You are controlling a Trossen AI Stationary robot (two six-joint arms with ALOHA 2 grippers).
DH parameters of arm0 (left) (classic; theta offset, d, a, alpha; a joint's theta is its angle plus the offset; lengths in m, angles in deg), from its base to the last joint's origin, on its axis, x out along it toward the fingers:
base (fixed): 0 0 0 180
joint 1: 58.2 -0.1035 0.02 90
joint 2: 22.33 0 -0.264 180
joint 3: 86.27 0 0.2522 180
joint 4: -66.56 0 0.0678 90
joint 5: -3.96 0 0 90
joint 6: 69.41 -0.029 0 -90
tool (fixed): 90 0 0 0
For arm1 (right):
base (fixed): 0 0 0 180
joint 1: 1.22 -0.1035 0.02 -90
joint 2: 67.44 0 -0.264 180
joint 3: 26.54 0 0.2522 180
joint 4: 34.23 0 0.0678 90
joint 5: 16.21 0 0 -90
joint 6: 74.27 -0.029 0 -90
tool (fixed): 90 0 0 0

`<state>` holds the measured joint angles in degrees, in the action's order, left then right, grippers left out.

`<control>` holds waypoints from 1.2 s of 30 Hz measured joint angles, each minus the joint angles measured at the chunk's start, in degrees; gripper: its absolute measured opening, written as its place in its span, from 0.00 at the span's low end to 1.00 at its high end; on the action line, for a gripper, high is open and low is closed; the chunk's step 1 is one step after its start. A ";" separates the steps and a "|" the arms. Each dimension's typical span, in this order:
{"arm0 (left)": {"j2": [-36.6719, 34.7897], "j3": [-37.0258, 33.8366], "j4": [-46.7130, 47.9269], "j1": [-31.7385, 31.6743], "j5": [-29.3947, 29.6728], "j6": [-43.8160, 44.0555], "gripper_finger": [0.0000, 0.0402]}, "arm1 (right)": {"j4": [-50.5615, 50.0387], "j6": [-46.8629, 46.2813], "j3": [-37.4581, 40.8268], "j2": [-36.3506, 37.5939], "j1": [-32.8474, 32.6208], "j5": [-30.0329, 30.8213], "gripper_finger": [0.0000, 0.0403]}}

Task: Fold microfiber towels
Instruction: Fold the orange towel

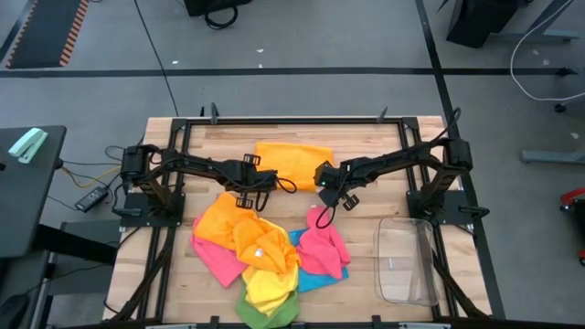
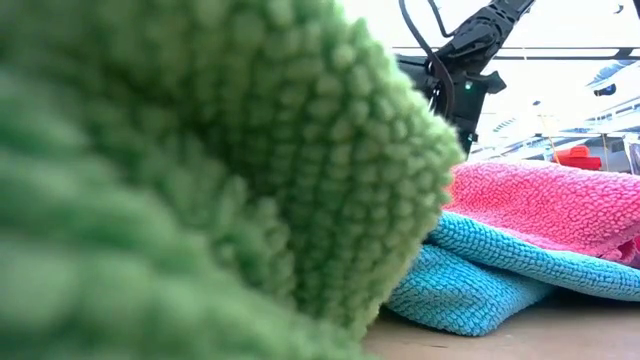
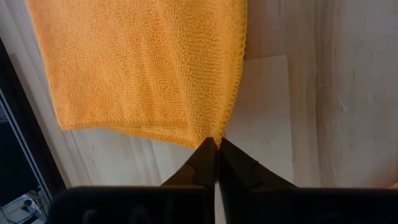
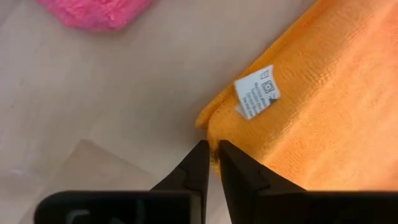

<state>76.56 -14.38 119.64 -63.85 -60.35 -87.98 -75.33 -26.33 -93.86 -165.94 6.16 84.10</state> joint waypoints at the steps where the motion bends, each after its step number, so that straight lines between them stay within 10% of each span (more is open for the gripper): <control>1: 0.01 0.00 0.00 -0.02 -0.02 0.01 0.03 | 0.23 0.03 -0.02 0.18 0.00 0.00 0.11; 36: 0.02 0.00 -1.53 -0.02 -0.02 1.52 0.03 | 3.82 -9.20 -0.22 0.29 0.81 -9.01 0.02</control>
<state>76.58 -14.38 118.10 -63.88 -60.37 -86.46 -71.51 -35.53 -94.08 -165.66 6.97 75.09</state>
